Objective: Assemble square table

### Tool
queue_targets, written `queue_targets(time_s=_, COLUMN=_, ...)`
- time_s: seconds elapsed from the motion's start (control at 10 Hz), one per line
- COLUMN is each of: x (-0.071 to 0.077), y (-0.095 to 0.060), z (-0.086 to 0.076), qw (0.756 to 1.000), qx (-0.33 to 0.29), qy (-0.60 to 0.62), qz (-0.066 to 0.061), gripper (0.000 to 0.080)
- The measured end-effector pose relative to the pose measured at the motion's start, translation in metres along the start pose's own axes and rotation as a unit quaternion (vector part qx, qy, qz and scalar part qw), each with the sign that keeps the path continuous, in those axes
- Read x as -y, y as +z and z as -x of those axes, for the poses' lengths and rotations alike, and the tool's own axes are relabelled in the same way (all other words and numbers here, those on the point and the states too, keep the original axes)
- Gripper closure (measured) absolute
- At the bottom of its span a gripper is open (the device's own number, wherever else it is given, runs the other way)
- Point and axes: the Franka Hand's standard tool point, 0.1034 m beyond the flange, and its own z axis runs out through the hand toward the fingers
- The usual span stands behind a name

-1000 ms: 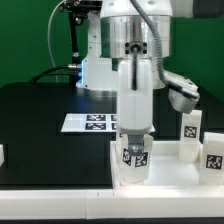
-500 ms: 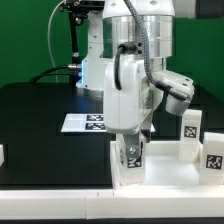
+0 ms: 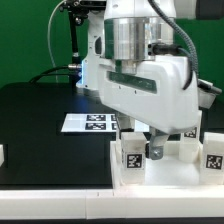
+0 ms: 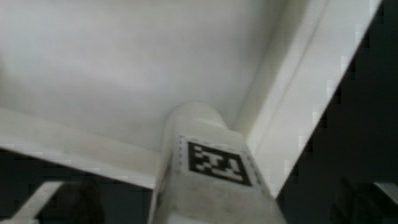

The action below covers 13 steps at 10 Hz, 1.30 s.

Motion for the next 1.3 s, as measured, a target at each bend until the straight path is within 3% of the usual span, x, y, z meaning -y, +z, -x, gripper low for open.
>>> queue_targets(time_s=0.2, x=0.0005, y=-0.0009, z=-0.0015, qw=0.992, qx=-0.006, qy=-0.124, qz=0.005, gripper=0.0151)
queue_targets(time_s=0.3, x=0.0025, y=-0.0027, z=-0.003, qw=0.968, qx=-0.016, qy=-0.248, qz=0.016, gripper=0.0151)
queue_targets(time_s=0.5, x=0.0024, y=-0.0046, z=-0.0045, qw=0.917, qx=-0.016, qy=-0.398, qz=0.023, gripper=0.0151)
queue_targets(time_s=0.6, x=0.0029, y=-0.0065, z=-0.0065, qw=0.908, qx=-0.022, qy=-0.418, qz=0.021, gripper=0.0151)
queue_targets(time_s=0.8, x=0.001, y=-0.0057, z=-0.0089, qw=0.879, qx=-0.022, qy=-0.476, qz=0.027, gripper=0.0151)
queue_targets(time_s=0.9, x=0.0009, y=-0.0057, z=-0.0092, qw=0.883, qx=-0.022, qy=-0.469, qz=0.027, gripper=0.0179)
queue_targets(time_s=1.0, x=0.0008, y=-0.0056, z=-0.0092, qw=0.891, qx=-0.023, qy=-0.453, qz=0.026, gripper=0.033)
queue_targets(time_s=1.1, x=0.0007, y=-0.0055, z=-0.0093, qw=0.896, qx=-0.023, qy=-0.444, qz=0.026, gripper=0.033)
queue_targets(time_s=1.2, x=0.0008, y=-0.0054, z=-0.0091, qw=0.914, qx=-0.024, qy=-0.404, qz=0.025, gripper=0.0471)
queue_targets(time_s=1.3, x=0.0007, y=-0.0053, z=-0.0091, qw=0.929, qx=-0.025, qy=-0.368, qz=0.024, gripper=0.0515)
